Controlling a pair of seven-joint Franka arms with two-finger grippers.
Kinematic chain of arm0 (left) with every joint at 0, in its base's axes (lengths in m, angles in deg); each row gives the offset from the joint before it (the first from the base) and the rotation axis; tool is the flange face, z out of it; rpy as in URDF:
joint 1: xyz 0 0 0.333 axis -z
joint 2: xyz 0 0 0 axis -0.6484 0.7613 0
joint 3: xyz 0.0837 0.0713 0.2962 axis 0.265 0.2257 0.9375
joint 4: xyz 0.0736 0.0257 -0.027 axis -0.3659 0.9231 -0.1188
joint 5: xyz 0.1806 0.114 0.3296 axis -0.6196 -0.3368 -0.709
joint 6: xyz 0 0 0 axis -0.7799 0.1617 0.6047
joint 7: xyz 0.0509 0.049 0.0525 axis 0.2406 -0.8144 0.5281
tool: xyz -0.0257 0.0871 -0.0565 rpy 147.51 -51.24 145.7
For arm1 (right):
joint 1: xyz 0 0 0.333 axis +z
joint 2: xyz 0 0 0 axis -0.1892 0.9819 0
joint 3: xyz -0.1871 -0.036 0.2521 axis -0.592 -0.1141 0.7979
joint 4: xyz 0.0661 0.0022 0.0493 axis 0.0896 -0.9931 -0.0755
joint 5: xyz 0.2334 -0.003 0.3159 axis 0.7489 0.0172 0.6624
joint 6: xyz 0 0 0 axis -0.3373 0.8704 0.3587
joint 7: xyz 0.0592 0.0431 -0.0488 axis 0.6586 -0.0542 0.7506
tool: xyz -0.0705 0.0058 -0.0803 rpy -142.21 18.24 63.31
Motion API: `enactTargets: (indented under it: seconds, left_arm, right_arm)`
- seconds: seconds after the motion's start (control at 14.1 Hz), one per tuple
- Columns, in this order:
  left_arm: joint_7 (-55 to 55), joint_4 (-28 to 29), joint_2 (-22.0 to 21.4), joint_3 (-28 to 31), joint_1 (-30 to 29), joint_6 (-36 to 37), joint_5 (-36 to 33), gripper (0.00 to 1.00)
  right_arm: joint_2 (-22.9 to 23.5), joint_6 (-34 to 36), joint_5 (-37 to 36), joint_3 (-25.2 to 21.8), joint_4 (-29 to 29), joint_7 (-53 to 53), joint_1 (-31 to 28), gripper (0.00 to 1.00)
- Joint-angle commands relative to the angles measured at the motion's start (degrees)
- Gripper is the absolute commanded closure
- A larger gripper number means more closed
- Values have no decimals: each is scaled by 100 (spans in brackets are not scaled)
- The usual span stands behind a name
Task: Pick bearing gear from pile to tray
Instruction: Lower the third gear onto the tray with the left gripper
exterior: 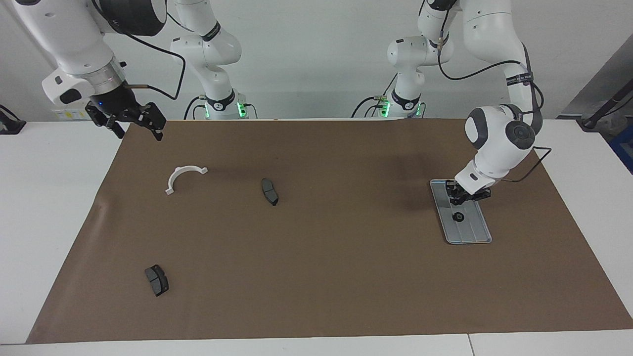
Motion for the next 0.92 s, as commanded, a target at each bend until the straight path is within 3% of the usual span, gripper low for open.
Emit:
enactTargets:
  seconds: [0.0, 0.07, 0.28, 0.43, 0.64, 0.85]
  left_arm:
    - [-114, 354, -376, -47, -33, 33, 77, 84]
    - [-97, 355, -403, -47, -33, 33, 77, 76]
    - [-79, 346, -464, -47, -6, 42, 77, 34]
    - [-70, 328, -543, -47, 11, 138, 77, 19]
    - [8, 57, -780, -56, 11, 567, 261, 19]
    - [202, -986, -833, -47, 37, 1892, 288, 19]
  right_arm:
    - [-126, -19, -33, 24, -129, -80, -25, 0]
    - [-126, -19, -33, 24, -129, -80, -17, 0]
    - [-126, -11, -33, 33, -129, -80, -16, 0]
    - [-126, -19, -33, 24, -129, -88, -16, 0]
    - [-126, -19, -33, 33, -129, -88, -16, 0]
    - [-126, -19, -33, 24, -129, -88, -16, 0]
